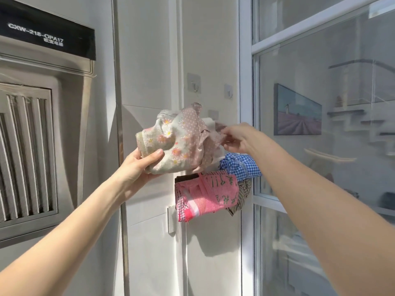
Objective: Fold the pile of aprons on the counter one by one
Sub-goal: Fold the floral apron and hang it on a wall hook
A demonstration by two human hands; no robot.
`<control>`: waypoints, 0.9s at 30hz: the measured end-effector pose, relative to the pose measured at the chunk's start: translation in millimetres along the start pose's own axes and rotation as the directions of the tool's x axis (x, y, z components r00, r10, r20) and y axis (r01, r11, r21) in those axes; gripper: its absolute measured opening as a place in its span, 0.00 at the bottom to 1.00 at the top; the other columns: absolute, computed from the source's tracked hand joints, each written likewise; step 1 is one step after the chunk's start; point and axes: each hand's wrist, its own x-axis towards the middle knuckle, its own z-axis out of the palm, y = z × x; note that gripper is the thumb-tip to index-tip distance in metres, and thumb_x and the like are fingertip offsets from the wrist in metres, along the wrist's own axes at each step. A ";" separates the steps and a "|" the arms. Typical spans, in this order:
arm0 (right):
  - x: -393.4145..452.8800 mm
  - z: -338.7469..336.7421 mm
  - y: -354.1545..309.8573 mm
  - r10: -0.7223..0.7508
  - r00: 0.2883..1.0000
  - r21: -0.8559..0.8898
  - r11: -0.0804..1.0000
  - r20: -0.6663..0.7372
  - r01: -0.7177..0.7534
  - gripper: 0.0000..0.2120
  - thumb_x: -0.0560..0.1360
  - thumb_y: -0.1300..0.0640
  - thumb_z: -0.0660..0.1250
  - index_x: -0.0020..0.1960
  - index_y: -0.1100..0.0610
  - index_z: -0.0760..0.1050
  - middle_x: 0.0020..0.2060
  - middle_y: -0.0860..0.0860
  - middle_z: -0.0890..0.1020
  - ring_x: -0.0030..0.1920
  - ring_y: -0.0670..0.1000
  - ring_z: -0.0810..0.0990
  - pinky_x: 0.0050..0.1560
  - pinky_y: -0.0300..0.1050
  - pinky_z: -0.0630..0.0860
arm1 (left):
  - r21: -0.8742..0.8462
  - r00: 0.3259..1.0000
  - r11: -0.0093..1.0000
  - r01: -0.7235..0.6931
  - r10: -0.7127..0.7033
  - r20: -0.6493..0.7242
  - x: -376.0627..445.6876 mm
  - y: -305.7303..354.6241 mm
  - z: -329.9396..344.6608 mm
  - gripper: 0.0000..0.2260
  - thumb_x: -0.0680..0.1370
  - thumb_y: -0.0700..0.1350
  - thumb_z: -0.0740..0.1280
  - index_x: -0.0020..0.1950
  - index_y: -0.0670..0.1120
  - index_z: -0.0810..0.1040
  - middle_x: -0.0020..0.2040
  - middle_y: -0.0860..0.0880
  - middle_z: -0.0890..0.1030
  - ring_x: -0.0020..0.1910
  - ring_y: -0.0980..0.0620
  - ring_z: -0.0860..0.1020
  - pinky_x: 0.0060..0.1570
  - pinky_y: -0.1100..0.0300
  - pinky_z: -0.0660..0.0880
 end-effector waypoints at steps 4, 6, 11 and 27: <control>1.5 0.4 4.9 0.130 0.971 -0.230 0.970 0.199 -0.083 0.09 0.78 0.66 0.56 0.41 0.60 0.70 0.33 0.53 0.75 0.35 0.49 0.74 0.42 0.42 0.76 | 0.023 0.994 1.000 0.001 -0.004 0.112 1.2 6.4 -1.1 0.40 0.50 0.53 0.84 0.59 0.45 0.77 0.54 0.47 0.83 0.50 0.51 0.82 0.44 0.59 0.80; 0.4 0.6 6.0 0.160 0.959 -0.356 0.932 0.232 -0.070 0.12 0.80 0.65 0.53 0.41 0.59 0.70 0.36 0.53 0.76 0.38 0.49 0.75 0.48 0.43 0.75 | -0.045 0.995 0.999 -0.007 0.011 0.099 0.5 8.1 -0.2 0.39 0.50 0.52 0.84 0.58 0.45 0.77 0.53 0.47 0.83 0.49 0.52 0.83 0.43 0.58 0.80; -0.3 5.0 12.3 0.141 0.941 -0.334 0.942 0.306 -0.033 0.11 0.80 0.65 0.53 0.46 0.60 0.73 0.41 0.55 0.79 0.42 0.51 0.78 0.50 0.44 0.76 | -0.078 0.998 0.997 0.028 -0.024 0.054 -0.9 8.9 -2.4 0.42 0.49 0.53 0.84 0.61 0.45 0.77 0.54 0.47 0.83 0.49 0.51 0.83 0.41 0.57 0.80; -58.5 54.3 29.0 0.246 0.800 -0.603 0.779 0.547 0.172 0.09 0.78 0.70 0.57 0.46 0.61 0.73 0.37 0.53 0.76 0.31 0.45 0.72 0.32 0.35 0.74 | 0.132 0.964 0.966 0.222 -0.237 0.117 -81.1 17.5 -64.8 0.30 0.44 0.57 0.83 0.44 0.49 0.86 0.44 0.47 0.84 0.41 0.51 0.83 0.38 0.57 0.80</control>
